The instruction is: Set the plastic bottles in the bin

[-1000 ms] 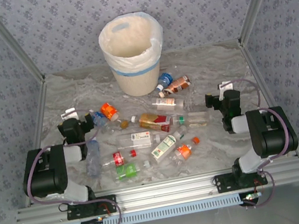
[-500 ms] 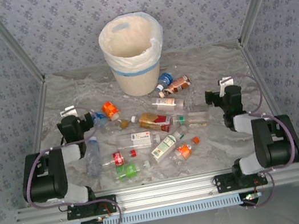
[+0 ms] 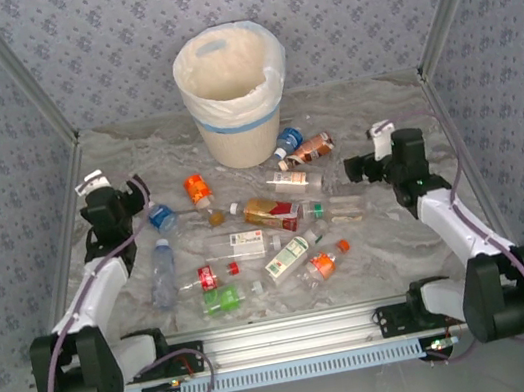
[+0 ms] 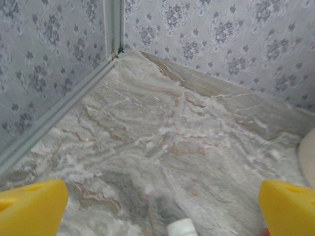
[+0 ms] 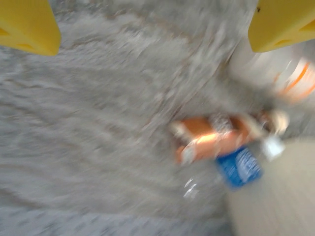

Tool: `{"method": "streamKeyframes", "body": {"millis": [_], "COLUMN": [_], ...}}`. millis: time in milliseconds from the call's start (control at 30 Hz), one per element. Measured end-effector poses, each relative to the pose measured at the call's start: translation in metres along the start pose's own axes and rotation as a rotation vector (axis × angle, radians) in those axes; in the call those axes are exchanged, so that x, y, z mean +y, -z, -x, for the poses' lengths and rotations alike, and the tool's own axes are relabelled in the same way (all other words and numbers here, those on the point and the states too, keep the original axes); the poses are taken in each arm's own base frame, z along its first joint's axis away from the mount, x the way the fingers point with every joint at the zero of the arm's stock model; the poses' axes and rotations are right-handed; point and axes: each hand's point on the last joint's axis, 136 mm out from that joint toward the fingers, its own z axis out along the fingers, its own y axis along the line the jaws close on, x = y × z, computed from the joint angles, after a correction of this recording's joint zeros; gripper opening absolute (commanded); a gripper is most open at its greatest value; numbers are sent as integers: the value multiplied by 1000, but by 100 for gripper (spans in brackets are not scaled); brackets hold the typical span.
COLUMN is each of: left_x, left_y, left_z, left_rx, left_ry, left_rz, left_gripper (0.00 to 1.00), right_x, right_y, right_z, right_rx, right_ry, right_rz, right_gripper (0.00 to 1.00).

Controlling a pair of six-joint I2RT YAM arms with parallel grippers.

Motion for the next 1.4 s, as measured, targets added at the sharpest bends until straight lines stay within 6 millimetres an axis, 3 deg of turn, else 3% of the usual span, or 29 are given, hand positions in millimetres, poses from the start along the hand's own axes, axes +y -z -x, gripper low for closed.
{"method": "streamKeyframes", "body": {"millis": [200, 367, 533, 900, 1033, 1233, 1400], "left_x": [7, 9, 6, 13, 14, 16, 16], "left_y": [21, 34, 45, 53, 54, 55, 55], "left_z": [-18, -29, -29, -45, -47, -49, -51], "left_rx": [99, 156, 158, 192, 200, 208, 216], "left_ry": [146, 216, 248, 266, 264, 262, 260], "left_rz": [16, 15, -16, -4, 1, 6, 11], "left_gripper": [99, 100, 99, 99, 100, 99, 99], "right_x": [47, 58, 64, 63, 62, 57, 54], "right_y": [-1, 11, 13, -25, -34, -41, -34], "right_z": [-35, -77, -105, -140, -143, -143, -142], "right_rx": [325, 502, 608, 703, 701, 674, 654], "right_ry": [292, 473, 614, 808, 843, 869, 876], "right_rz": [251, 372, 439, 480, 470, 429, 404], "right_gripper": [100, 98, 98, 91, 87, 72, 57]}}
